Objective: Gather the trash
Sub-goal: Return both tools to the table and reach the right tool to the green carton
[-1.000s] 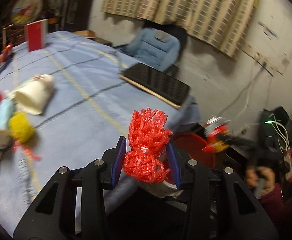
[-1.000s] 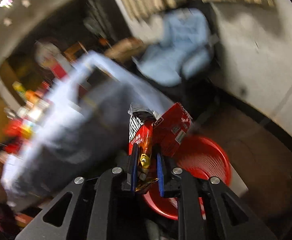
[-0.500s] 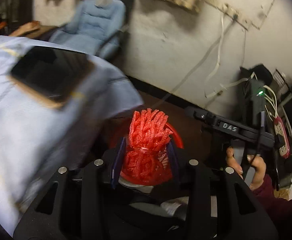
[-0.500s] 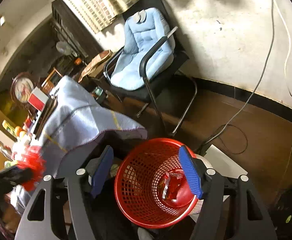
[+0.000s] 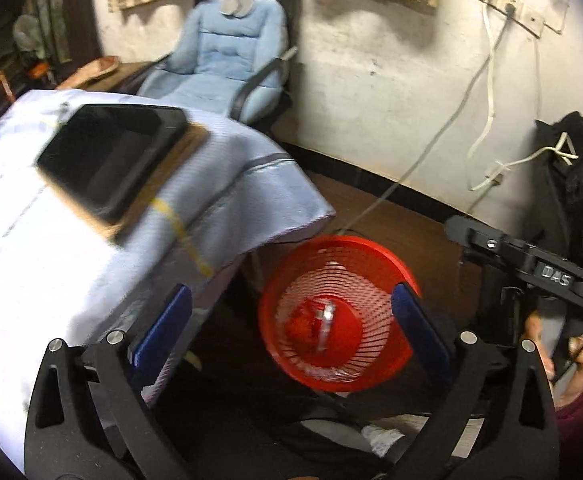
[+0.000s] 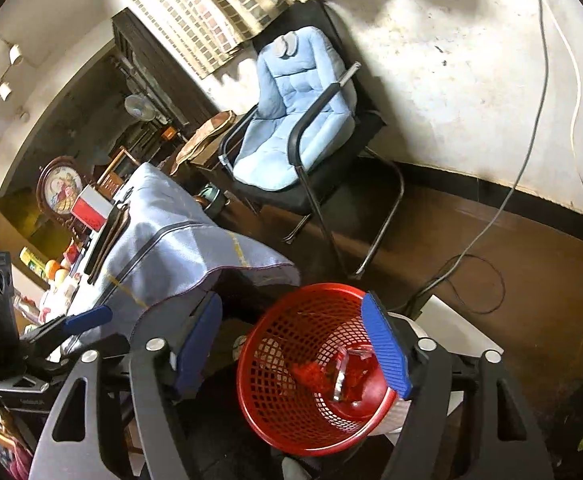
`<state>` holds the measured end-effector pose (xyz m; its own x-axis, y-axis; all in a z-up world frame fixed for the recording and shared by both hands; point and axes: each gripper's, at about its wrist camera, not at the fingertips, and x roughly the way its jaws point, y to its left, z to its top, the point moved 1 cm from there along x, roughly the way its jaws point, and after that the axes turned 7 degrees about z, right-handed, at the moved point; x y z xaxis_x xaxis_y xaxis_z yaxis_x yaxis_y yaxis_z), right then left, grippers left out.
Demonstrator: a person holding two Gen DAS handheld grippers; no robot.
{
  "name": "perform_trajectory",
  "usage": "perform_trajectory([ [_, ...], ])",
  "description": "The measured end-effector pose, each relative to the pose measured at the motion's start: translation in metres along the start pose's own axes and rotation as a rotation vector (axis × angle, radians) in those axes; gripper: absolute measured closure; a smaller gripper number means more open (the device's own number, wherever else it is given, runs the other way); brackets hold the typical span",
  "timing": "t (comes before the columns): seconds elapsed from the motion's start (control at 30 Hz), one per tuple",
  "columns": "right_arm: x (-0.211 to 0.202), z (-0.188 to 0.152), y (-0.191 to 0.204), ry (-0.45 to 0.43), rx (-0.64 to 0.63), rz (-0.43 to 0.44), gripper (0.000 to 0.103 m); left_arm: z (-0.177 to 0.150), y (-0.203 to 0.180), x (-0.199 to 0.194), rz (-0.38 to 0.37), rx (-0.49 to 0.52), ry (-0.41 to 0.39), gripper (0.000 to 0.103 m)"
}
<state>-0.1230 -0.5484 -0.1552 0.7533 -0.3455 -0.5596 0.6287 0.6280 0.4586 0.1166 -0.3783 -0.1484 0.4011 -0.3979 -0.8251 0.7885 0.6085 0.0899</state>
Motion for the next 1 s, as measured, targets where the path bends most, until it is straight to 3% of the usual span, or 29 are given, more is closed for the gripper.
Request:
perform_trajectory([
  [0.13,-0.006,0.001,0.026,-0.018,-0.069,0.009,0.022,-0.012,0.013,-0.020,0.094,0.000,-0.039,0.007],
  [0.33,-0.012,-0.002,0.074,-0.025,-0.192,0.053,0.015,-0.033,0.040,-0.058,0.164,-0.040,-0.118,0.007],
  [0.5,-0.006,-0.008,0.119,0.001,-0.281,0.117,0.011,-0.056,0.081,-0.081,0.300,-0.123,-0.131,0.007],
  [0.87,0.049,-0.037,0.253,0.162,-0.452,0.320,0.011,-0.139,0.245,-0.161,0.573,-0.486,-0.148,0.007],
  [1.0,0.074,-0.054,0.303,0.234,-0.516,0.383,0.011,-0.178,0.304,-0.177,0.660,-0.632,-0.119,0.007],
])
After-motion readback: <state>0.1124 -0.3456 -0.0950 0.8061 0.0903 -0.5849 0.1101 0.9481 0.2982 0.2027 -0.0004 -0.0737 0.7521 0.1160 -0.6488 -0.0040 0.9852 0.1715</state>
